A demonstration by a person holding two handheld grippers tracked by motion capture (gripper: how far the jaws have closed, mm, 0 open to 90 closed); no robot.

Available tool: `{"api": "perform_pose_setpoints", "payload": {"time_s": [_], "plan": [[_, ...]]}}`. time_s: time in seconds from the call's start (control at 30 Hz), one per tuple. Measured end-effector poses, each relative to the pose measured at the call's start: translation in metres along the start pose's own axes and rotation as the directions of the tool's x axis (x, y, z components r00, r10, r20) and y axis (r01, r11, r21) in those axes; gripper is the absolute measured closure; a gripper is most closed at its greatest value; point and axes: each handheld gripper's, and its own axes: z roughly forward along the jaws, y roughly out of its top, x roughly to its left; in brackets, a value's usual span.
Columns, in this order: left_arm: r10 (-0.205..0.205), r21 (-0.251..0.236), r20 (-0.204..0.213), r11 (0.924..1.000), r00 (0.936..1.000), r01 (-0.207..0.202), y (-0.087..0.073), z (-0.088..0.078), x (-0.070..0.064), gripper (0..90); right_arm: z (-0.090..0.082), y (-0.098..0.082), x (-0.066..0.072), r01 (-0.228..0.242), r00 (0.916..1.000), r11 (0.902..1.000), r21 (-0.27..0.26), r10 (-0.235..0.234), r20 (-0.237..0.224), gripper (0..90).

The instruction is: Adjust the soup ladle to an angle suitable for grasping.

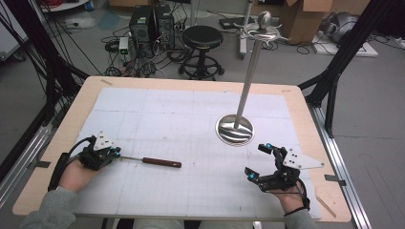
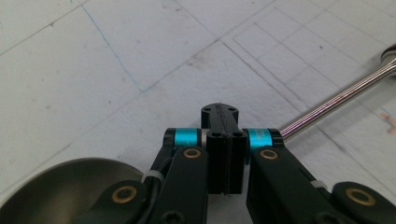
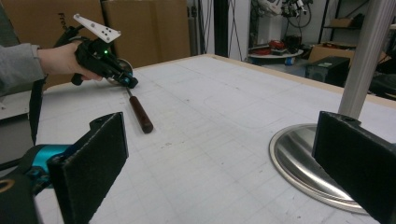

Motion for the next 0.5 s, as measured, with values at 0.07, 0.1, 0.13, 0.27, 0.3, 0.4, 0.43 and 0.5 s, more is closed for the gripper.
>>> {"api": "perform_pose_setpoints", "payload": {"time_s": [0.07, 0.1, 0.13, 0.27, 0.3, 0.4, 0.43, 0.5], "plan": [[-0.002, 0.006, -0.002, 1.0000, 1.0000, 0.002, -0.001, -0.002, -0.002, 89.7, 0.000, 0.000, 0.000, -0.002, 1.0000, 1.0000, 0.004, 0.002, -0.001, 2.8], [-0.011, 0.010, 0.000, 0.9999, 0.9999, 0.011, -0.003, -0.006, -0.005, 89.7, 0.000, 0.000, 0.001, -0.002, 1.0000, 1.0000, 0.004, 0.002, -0.003, 2.8], [-0.016, 0.004, 0.005, 0.9999, 0.9999, 0.016, -0.005, -0.007, -0.006, 89.7, 0.000, 0.000, 0.001, -0.003, 1.0000, 1.0000, 0.003, 0.003, -0.005, 2.8], [-0.038, -0.005, 0.025, 0.9993, 0.9990, 0.038, -0.013, -0.014, -0.007, 89.7, 0.000, 0.000, 0.001, -0.002, 1.0000, 1.0000, 0.002, 0.002, -0.006, 2.8], [-0.038, -0.005, 0.025, 0.9993, 0.9990, 0.038, -0.013, -0.014, -0.007, 89.7, 0.000, 0.000, 0.001, -0.003, 1.0000, 1.0000, 0.004, 0.003, -0.006, 2.8], [-0.045, -0.008, 0.032, 0.9989, 0.9985, 0.045, -0.018, -0.020, -0.009, 89.7, 0.001, 0.000, 0.001, -0.003, 1.0000, 1.0000, 0.004, 0.003, -0.009, 2.8], [-0.040, -0.004, 0.031, 0.9992, 0.9987, 0.041, -0.019, -0.022, -0.010, 89.7, 0.001, 0.000, 0.001, 0.000, 1.0000, 1.0000, 0.006, 0.000, -0.009, 2.8], [-0.036, -0.001, 0.025, 0.9993, 0.9990, 0.036, -0.020, -0.023, -0.012, 89.7, 0.001, 0.000, 0.001, 0.000, 1.0000, 1.0000, 0.006, 0.000, -0.009, 2.8]]}}
